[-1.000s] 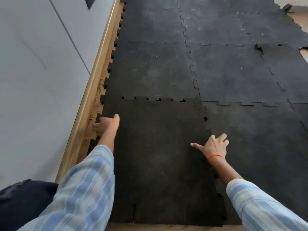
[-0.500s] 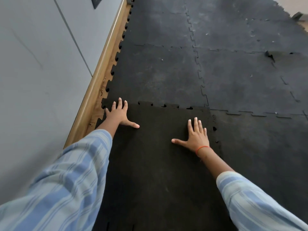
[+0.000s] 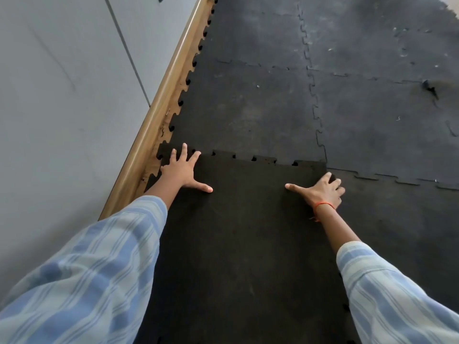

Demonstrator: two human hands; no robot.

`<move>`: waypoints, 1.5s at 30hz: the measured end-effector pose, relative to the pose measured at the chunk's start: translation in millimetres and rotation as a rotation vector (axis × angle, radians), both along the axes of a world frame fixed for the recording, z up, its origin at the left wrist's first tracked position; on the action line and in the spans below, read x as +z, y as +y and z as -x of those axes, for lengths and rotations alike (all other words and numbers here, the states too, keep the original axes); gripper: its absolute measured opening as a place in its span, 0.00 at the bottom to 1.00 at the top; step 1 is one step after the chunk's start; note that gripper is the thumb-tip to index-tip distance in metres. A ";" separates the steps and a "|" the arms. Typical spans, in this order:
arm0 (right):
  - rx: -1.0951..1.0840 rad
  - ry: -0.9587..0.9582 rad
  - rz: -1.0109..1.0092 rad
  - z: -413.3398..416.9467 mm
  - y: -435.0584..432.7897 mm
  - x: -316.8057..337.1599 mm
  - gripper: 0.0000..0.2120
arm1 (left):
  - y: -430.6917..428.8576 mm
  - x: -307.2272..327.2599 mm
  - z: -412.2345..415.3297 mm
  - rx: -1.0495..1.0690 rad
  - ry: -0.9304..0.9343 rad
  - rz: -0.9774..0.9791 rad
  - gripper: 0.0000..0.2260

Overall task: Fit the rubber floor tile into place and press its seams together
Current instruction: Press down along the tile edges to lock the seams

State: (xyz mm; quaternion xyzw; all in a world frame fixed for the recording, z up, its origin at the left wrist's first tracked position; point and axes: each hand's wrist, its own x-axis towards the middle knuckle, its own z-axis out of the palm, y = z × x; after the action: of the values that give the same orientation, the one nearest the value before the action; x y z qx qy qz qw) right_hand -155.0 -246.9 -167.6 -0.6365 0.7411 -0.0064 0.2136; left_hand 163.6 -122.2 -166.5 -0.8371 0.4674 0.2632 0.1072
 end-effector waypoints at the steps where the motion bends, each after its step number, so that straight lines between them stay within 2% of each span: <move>1: 0.012 0.005 -0.019 0.1 0.7 -0.6 0.62 | 2.1 -0.9 -1.1 -0.002 0.007 -0.001 0.56; 3: 0.043 0.023 -0.052 -0.6 1.0 -1.3 0.62 | 7.4 -4.6 -2.8 -0.012 0.012 0.018 0.58; 5: 0.134 0.078 0.002 -8.6 0.6 -0.9 0.61 | 10.5 -7.2 -4.4 -0.003 0.012 0.041 0.61; 7: 0.355 0.105 0.087 -27.7 -1.4 -0.8 0.58 | 10.6 -7.8 -5.5 0.009 0.006 0.039 0.63; 9: 0.601 0.060 0.005 -50.7 -1.6 -1.7 0.57 | 8.9 -6.6 -6.3 0.003 0.002 0.014 0.64; 11: 0.706 0.053 -0.081 -65.2 -0.4 -3.1 0.57 | 6.1 -6.4 -8.6 -0.009 0.001 -0.006 0.65; 15: 0.717 0.102 -0.020 -70.3 -1.1 -0.1 0.60 | 8.0 -7.0 -9.8 -0.018 -0.030 0.000 0.65; 24: 0.680 0.176 -0.022 -72.9 10.6 4.5 0.62 | 13.3 -8.2 -9.0 -0.033 -0.036 -0.013 0.64; 30: 0.677 0.142 -0.049 -72.8 22.5 -4.3 0.62 | 22.1 -15.3 -8.8 -0.039 -0.012 -0.032 0.61; 34: 0.701 0.128 -0.082 -75.2 23.3 -8.5 0.60 | 20.1 -18.7 -13.1 -0.060 0.012 -0.029 0.61; 39: 0.790 0.152 -0.073 -77.9 36.3 -11.5 0.51 | 14.6 -19.8 -16.5 -0.073 0.027 -0.047 0.61; 45: 0.810 0.222 -0.190 -82.6 28.0 -7.4 0.51 | 3.2 -9.6 -14.5 -0.091 -0.008 -0.142 0.62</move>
State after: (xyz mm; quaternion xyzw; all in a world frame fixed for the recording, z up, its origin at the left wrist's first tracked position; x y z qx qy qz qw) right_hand -72.4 -218.9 -175.0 -0.8503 0.4472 0.2149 0.1755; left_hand 178.1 -119.0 -176.1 -0.8064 0.4845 0.2873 0.1801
